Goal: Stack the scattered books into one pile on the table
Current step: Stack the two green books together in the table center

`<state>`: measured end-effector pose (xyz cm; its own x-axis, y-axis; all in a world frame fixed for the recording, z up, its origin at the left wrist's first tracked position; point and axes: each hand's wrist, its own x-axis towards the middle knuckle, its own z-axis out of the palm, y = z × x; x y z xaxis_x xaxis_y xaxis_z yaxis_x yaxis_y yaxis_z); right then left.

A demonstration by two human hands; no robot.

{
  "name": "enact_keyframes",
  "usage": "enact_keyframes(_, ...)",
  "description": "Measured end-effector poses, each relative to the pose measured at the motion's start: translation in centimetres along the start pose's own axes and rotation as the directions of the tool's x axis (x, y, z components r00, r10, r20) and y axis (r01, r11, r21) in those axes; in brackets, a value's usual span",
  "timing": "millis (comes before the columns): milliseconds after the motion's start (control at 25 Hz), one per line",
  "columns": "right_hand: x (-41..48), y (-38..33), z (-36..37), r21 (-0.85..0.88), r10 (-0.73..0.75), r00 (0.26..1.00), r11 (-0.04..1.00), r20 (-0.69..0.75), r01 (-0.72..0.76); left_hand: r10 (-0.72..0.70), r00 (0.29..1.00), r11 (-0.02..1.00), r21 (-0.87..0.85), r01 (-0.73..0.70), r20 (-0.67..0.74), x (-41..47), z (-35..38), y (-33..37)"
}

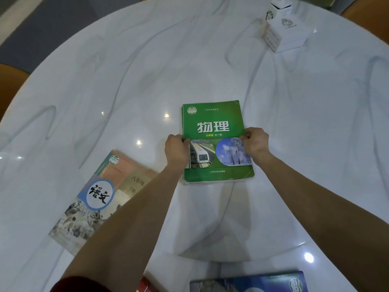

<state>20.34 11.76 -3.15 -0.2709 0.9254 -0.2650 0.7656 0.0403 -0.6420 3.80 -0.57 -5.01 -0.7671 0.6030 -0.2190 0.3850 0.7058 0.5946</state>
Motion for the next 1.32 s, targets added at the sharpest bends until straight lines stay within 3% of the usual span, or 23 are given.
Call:
enact_keyframes(360, -2.0, 0.8, -0.9, -0.023, 0.012, 1.0, 1.0, 0.025, -0.011, 0.022, 0.999, 0.994, 0.106, -0.026, 0.038, -2.6, -1.6, 0.8)
enact_keyframes(640, -7.0, 1.6, -4.0, -0.17, -0.109, 0.993, 0.979, 0.04, 0.114, 0.231, 0.97, 0.94, 0.241, -0.242, 0.073, -7.5, -3.8, 1.4)
enact_keyframes(920, -14.4, 4.9, -5.8, -0.233, -0.148, 0.989, 0.962, 0.009, 0.146, 0.405, 0.902, 0.881, 0.199, -0.429, 0.151, -14.5, -3.8, 0.8)
enact_keyframes(1320, -24.1, 11.6, -6.5, -0.151, -0.096, 0.994, 0.985, -0.044, 0.088, 0.466, 0.836, 0.828, 0.19, -0.527, 0.291, -24.2, -2.6, -3.0)
